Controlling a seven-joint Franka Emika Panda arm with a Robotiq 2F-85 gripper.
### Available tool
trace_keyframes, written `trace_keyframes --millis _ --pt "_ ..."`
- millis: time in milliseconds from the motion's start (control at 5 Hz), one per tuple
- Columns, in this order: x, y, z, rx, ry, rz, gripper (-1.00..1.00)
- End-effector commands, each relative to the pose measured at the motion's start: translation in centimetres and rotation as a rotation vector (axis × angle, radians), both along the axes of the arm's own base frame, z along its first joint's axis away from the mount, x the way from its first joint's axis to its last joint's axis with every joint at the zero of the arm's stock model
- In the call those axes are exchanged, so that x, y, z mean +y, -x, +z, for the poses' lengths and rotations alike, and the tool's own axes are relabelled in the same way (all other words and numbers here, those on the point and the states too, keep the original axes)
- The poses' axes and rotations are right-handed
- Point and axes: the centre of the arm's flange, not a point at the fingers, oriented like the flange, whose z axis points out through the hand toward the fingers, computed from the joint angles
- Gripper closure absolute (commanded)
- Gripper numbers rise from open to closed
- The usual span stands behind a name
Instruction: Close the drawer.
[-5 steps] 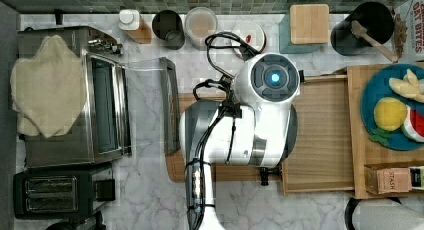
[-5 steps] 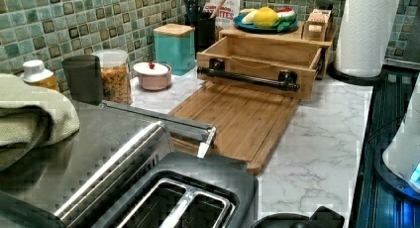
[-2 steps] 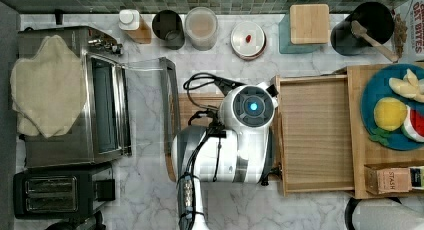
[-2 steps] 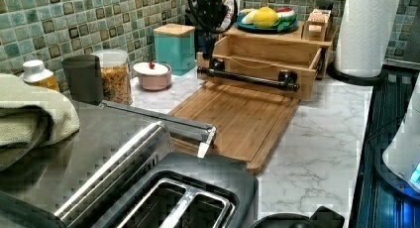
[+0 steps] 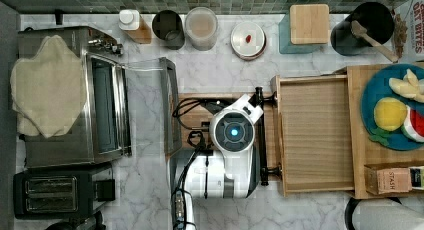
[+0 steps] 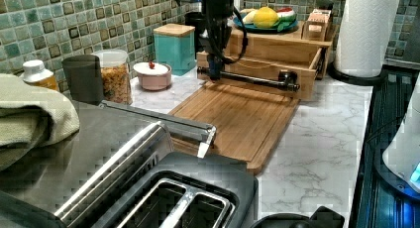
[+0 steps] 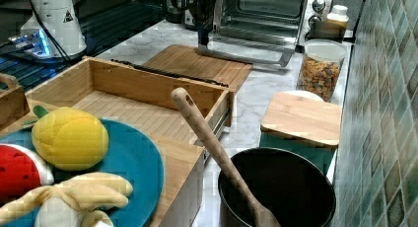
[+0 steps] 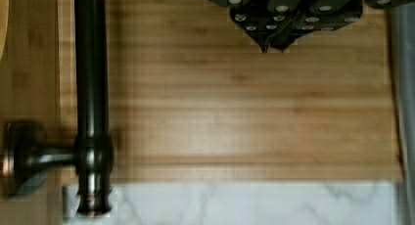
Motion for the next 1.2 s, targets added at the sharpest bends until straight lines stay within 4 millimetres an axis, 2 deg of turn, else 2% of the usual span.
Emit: trace_keyframes --millis 200,400,800,1000,1200 --pt "-2.7 0.0 -1.2 0.030 0.060 0.088 1.00" --pt "-4.1 0.1 -1.6 -0.026 0.055 0.111 1.00" --pt "-6.8 -1.5 -5.2 0.071 0.009 0.083 1.00" --pt "-8.3 -1.3 -6.3 0.092 -0.024 0.053 1.00" --pt "-9.9 -1.0 -5.8 0.056 -0.005 0.022 1.00"
